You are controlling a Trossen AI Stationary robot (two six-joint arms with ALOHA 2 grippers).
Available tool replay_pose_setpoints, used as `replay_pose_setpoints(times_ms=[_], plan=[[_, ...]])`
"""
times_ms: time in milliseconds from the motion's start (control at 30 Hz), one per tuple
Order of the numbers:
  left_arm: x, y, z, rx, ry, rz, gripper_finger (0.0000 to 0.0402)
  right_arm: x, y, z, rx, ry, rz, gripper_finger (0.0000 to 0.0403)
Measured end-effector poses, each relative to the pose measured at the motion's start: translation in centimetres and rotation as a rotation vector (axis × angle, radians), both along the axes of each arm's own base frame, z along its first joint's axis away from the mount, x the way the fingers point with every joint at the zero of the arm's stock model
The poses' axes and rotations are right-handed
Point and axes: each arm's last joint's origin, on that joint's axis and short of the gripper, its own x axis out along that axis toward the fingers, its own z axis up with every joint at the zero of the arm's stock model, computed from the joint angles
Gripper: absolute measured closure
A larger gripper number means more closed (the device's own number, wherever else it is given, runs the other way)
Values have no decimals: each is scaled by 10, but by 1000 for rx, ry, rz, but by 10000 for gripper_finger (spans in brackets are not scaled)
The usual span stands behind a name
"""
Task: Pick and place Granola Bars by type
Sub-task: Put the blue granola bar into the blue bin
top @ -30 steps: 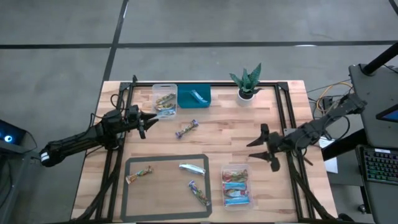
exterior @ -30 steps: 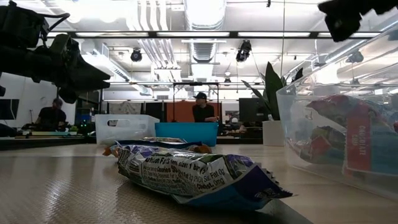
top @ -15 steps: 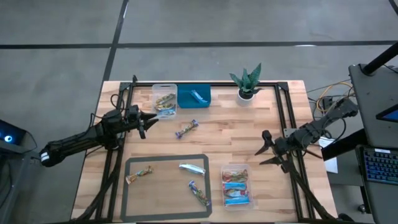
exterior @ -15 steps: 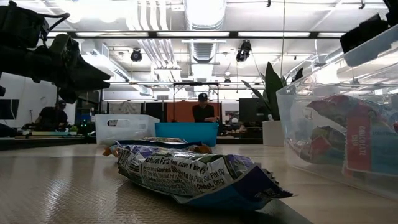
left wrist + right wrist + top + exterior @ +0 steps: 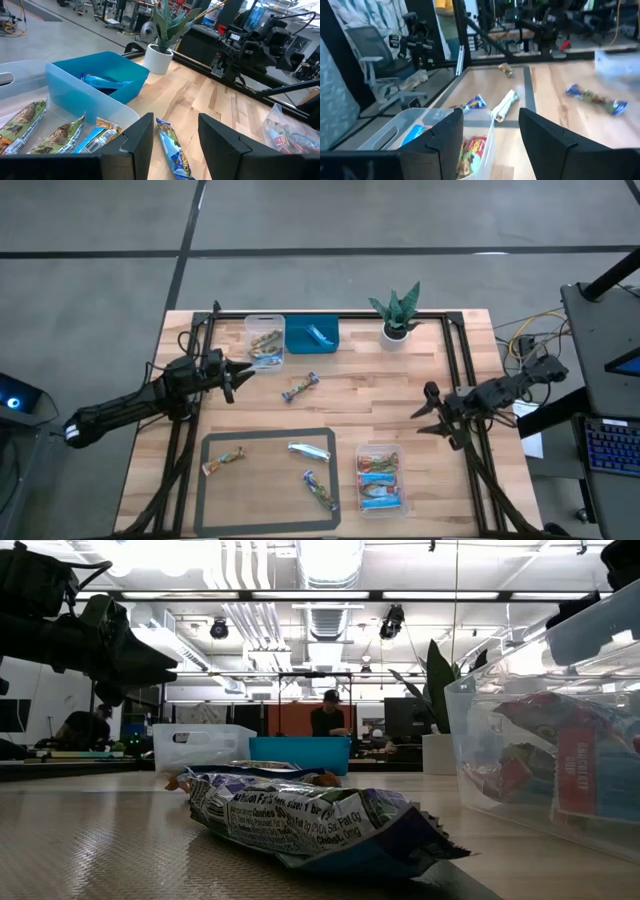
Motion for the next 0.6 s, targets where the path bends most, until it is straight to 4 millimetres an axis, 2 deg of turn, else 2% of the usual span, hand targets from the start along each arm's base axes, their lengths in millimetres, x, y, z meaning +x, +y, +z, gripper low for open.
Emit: replay_pose_setpoints(times_ms=[267,600], plan=[[0,0,0,0,0,0,264,1,-4,1,-54,-31,-49,220],[0,0,0,0,-1,0,264,4,-9,0,-59,2,-196,220]])
